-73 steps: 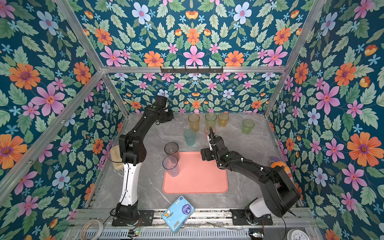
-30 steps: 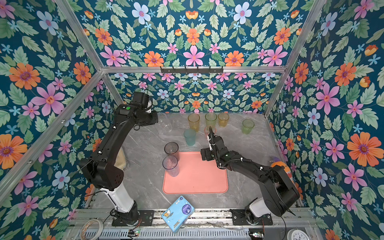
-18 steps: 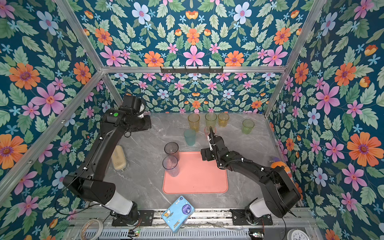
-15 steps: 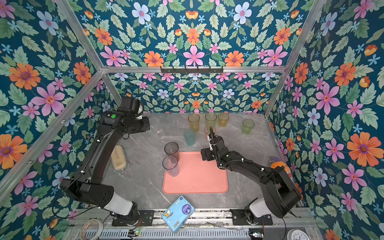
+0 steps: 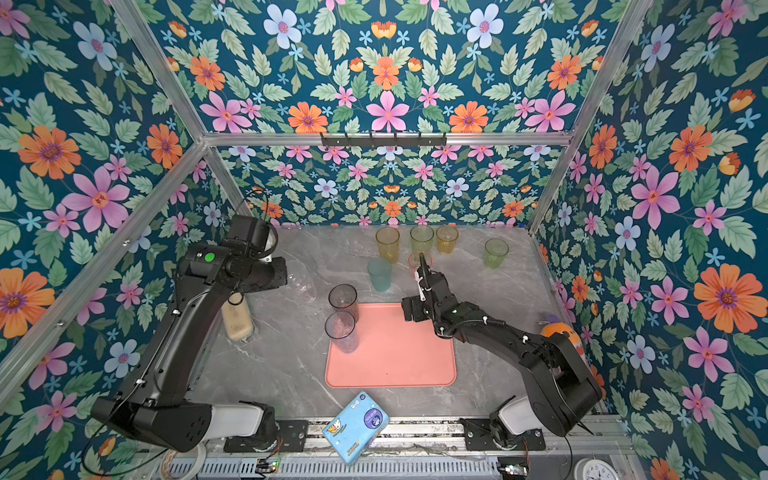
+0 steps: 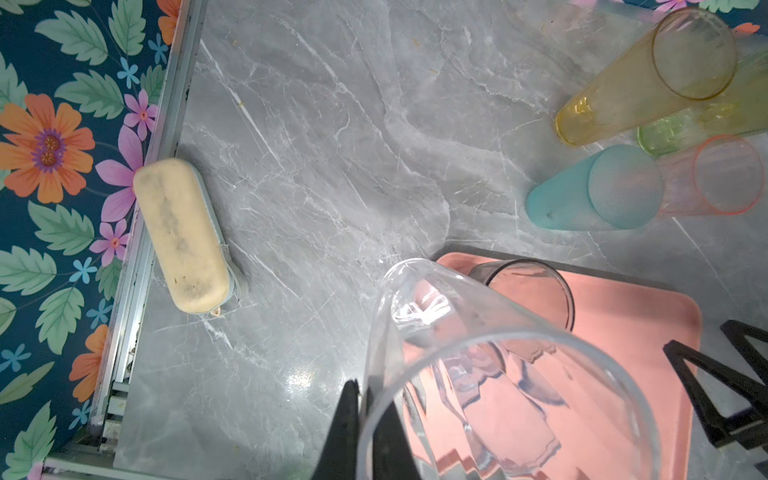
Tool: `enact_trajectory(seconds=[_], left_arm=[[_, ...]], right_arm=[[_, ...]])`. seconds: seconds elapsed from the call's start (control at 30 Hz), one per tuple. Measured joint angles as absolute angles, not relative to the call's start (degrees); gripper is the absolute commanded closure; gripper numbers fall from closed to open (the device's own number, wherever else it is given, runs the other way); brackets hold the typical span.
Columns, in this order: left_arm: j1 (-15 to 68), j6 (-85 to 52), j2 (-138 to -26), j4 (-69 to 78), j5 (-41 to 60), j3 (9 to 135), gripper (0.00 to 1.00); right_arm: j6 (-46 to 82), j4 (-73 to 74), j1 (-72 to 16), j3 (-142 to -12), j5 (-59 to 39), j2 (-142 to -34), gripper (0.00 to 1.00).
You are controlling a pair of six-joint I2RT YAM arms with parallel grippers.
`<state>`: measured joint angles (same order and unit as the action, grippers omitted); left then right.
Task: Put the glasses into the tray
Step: 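Lift the clear glass with the left gripper and carry it toward the tray, then lower the clear glass onto the tray's edge nearest the robot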
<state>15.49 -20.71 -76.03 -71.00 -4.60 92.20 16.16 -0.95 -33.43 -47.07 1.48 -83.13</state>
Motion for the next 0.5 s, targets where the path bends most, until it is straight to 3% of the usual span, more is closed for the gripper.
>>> enact_trajectory(seconds=[0.5], left_arm=[[16.95,-24.18,-64.27,-72.49,-4.47,76.31,1.00]], right_arm=[[16.34,-0.95,-33.43,-47.11,0.60,-84.14,0.06]])
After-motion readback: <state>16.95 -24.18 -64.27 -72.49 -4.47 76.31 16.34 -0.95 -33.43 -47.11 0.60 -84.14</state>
